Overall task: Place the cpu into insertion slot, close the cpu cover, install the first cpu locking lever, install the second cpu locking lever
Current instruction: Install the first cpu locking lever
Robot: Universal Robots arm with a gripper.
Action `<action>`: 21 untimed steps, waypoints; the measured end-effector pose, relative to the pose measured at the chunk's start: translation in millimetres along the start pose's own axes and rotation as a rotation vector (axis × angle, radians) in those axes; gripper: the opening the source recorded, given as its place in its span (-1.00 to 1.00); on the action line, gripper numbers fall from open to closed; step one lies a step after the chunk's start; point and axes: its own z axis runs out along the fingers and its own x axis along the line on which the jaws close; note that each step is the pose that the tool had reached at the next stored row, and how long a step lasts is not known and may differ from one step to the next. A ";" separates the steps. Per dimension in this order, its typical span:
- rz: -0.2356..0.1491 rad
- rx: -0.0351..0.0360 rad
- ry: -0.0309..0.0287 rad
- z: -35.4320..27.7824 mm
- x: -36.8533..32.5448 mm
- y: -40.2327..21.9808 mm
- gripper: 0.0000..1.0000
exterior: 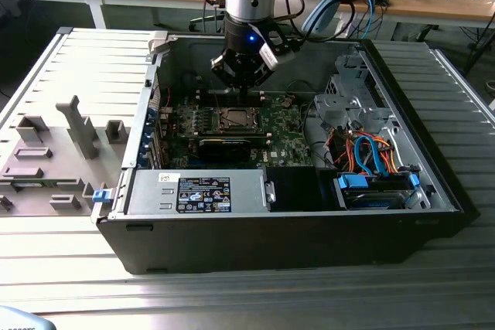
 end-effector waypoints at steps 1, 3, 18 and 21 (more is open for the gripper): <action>-0.001 0.0000 -0.0001 0.0 0.0 0.0 -0.79; -0.003 0.0000 -0.0002 0.0 0.0 0.0 -0.79; -0.023 0.0001 -0.0010 0.0 0.0 0.0 -0.79; -0.028 0.0001 -0.0012 0.0 0.0 0.0 -0.79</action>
